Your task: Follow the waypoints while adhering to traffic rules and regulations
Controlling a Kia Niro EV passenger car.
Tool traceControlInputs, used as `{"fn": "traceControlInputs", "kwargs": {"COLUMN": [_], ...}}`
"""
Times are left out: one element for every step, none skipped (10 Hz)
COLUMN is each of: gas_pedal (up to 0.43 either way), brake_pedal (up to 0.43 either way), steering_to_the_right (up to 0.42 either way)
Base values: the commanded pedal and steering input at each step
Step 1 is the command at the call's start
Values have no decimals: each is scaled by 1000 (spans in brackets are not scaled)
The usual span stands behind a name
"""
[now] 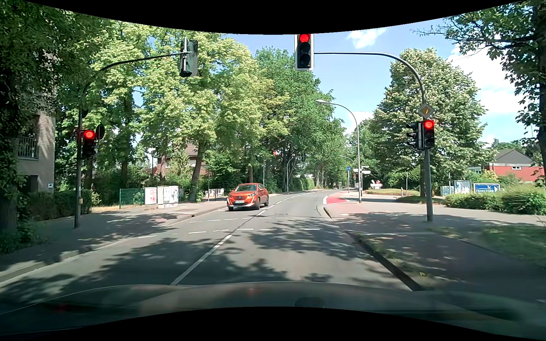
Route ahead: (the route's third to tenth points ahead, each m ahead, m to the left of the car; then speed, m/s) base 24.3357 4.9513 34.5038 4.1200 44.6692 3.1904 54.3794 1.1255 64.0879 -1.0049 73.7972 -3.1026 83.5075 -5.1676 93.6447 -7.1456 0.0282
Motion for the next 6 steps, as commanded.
{"fn": "traceControlInputs", "kwargs": {"gas_pedal": [0, 0, 0, 0, 0, 0], "brake_pedal": [274, 274, 274, 274, 274, 274], "steering_to_the_right": [6, 6, 6, 6, 6, 6]}}
